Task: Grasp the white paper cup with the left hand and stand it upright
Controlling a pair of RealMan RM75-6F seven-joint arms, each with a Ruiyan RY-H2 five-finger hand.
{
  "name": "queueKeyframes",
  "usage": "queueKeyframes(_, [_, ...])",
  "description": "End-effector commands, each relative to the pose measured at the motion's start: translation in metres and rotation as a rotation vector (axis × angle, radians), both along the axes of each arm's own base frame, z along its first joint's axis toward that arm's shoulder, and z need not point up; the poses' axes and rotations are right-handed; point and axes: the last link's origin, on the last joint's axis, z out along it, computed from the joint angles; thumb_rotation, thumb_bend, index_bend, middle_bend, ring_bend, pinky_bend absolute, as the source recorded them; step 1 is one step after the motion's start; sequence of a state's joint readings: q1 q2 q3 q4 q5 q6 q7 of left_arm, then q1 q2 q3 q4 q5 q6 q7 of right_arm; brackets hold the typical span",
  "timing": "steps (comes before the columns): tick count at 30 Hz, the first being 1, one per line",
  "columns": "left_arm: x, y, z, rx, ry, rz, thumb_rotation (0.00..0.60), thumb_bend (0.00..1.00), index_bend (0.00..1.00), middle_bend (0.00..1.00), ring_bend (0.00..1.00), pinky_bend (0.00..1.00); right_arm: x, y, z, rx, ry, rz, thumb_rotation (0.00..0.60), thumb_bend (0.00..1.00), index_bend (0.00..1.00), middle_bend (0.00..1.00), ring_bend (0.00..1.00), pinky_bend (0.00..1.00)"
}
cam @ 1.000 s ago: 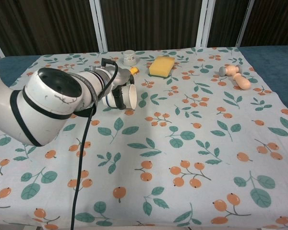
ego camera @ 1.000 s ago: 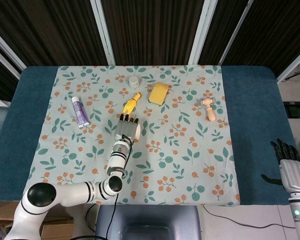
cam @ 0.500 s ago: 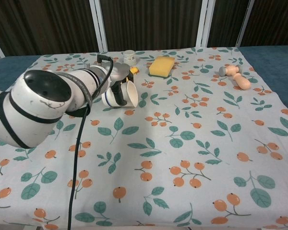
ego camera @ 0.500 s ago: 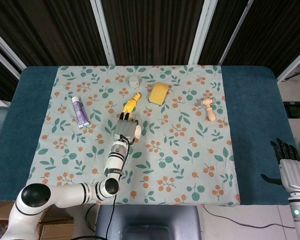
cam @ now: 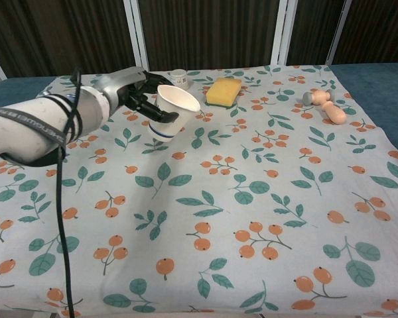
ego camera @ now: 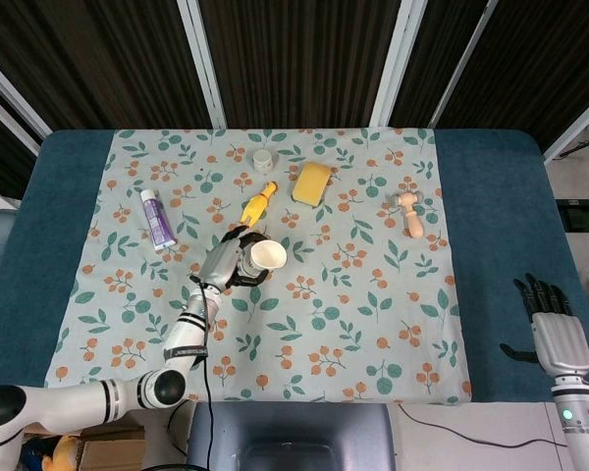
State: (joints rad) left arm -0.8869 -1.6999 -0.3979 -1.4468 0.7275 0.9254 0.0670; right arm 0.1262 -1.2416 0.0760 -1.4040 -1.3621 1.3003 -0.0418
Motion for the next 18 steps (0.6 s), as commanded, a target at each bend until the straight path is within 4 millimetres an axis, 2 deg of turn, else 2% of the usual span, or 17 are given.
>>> queueKeyframes(1, [-0.049, -0.012, 0.006, -0.018, -0.202, 0.050, 0.600, 0.33, 0.34, 0.26, 0.00, 0.00, 0.001, 0.000, -0.002, 0.003, 0.000, 0.000, 0.600, 0.01, 0.00, 0.00, 0.00, 0.00])
queueKeyframes(5, [-0.074, -0.020, -0.009, 0.011, -0.259, 0.065, 0.600, 0.32, 0.32, 0.24, 0.00, 0.00, -0.001, -0.001, -0.002, 0.003, 0.010, -0.021, 0.600, 0.01, 0.00, 0.00, 0.00, 0.00])
queueKeyframes(8, [-0.085, -0.023, -0.019, 0.026, -0.263, 0.060, 0.600, 0.31, 0.31, 0.23, 0.00, 0.00, -0.002, 0.000, 0.000, 0.000, 0.014, -0.027, 0.600, 0.01, 0.00, 0.00, 0.00, 0.00])
queueKeyframes(18, [-0.098, -0.027, -0.035, 0.055, -0.254, 0.016, 0.600, 0.32, 0.31, 0.22, 0.00, 0.00, -0.003, 0.001, 0.001, -0.001, 0.014, -0.042, 0.600, 0.01, 0.00, 0.00, 0.00, 0.00])
